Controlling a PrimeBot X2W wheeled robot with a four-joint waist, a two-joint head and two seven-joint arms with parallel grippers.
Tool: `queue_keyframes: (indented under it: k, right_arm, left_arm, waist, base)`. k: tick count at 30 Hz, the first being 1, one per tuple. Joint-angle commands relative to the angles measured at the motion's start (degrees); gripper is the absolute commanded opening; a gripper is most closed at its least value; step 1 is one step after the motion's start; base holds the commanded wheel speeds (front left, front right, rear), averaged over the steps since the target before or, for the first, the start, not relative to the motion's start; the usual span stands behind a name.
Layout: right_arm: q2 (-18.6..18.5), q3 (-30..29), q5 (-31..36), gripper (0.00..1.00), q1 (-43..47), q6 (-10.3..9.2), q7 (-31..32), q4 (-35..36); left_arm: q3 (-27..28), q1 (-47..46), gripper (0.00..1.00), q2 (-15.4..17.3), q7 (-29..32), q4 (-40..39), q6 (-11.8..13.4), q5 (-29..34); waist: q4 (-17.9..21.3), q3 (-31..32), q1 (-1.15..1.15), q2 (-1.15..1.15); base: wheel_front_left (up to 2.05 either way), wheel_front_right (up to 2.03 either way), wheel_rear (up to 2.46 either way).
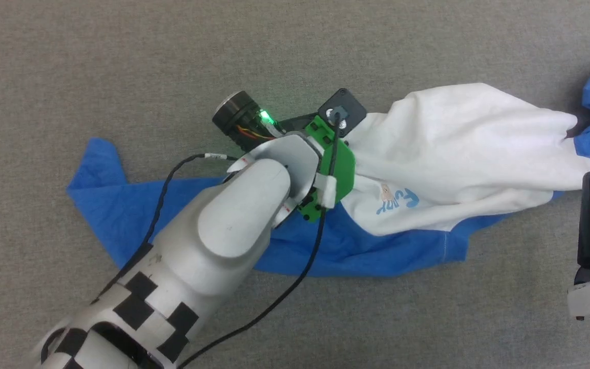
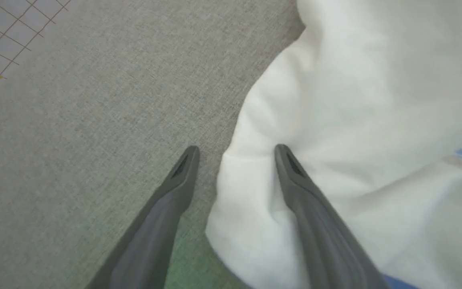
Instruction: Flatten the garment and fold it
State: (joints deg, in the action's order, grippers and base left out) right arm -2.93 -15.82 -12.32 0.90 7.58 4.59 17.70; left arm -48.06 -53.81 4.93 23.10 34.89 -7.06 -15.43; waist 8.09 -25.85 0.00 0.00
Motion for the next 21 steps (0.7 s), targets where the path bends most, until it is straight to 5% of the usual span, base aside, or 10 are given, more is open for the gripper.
queue_keyframes:
  k: [1,6,11,21]
  right_arm:
    - [0.0,0.2,-0.6,1.00,-1.1,-0.09,-0.2,-0.2]
    - [0.0,0.5,-1.6,1.00,-1.7,-0.09,-0.7,-1.2]
    - [0.0,0.3,-2.1,1.00,-1.9,-0.09,-1.1,-1.7]
    - [0.0,1.0,-2.9,1.00,-3.0,-0.09,-2.2,-3.0]
  left_arm:
    - [-2.3,-0.3,0.00,0.1,0.9,0.9,-0.4,-0.7]
    - [-6.5,-2.2,0.00,2.3,-0.9,0.0,-0.4,-4.7]
    - [-2.3,-7.6,0.00,5.0,-4.1,-3.0,-0.1,-7.8]
    - [6.9,-18.6,0.00,15.2,-10.4,-6.0,6.5,-5.0]
  waist:
    - [0.7,-0.8,0.00,0.00]
    - [0.8,-0.8,0.00,0.00]
    - [0.9,-0.4,0.00,0.00]
    - [4.1,-4.0,0.00,0.00]
  base:
    - [0.00,0.00,0.00]
    - [0.00,0.00,0.00]
    - [0.00,0.00,0.00]
    - [0.00,0.00,0.00]
